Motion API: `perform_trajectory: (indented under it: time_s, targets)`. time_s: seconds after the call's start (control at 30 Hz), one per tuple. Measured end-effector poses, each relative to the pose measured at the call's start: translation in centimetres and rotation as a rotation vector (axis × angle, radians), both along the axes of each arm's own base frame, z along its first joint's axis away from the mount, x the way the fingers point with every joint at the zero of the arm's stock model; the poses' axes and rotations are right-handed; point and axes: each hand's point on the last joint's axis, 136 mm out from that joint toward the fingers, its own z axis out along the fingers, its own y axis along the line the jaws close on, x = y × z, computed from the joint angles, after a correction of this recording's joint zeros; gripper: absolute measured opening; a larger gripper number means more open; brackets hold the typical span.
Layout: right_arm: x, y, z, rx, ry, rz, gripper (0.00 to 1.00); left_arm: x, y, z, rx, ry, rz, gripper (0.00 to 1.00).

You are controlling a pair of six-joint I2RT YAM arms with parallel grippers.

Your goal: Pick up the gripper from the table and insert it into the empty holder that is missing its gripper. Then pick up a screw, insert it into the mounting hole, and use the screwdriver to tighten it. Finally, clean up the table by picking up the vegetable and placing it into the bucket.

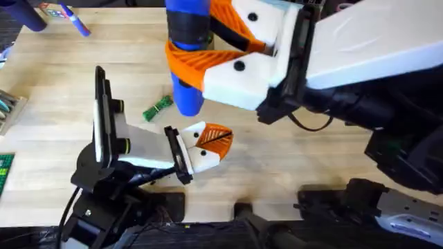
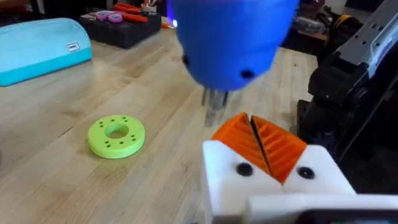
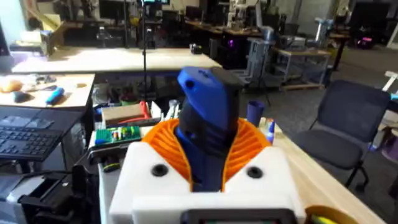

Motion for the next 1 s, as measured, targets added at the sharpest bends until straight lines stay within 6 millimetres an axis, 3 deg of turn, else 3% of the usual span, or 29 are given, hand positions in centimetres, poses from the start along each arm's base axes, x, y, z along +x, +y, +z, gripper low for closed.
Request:
perform_trajectory:
  time_s: [0.4, 0.77, 1.0]
  targets:
    - [1.3, -0.7, 0.3, 0.001, -0.041, -0.047, 0.184, 0.0, 0.0, 0.0, 0.000, -0.002, 0.003, 0.009]
    - [5.5, -2.5, -3.9, -0.210, -0.088, -0.248, 0.183, 0.0, 0.0, 0.0, 0.001, -0.002, 0.003, 0.009]
    - [6.0, -2.8, -3.7, -0.196, -0.079, -0.280, 0.184, 0.0, 0.0, 0.0, 0.001, -0.002, 0.003, 0.009]
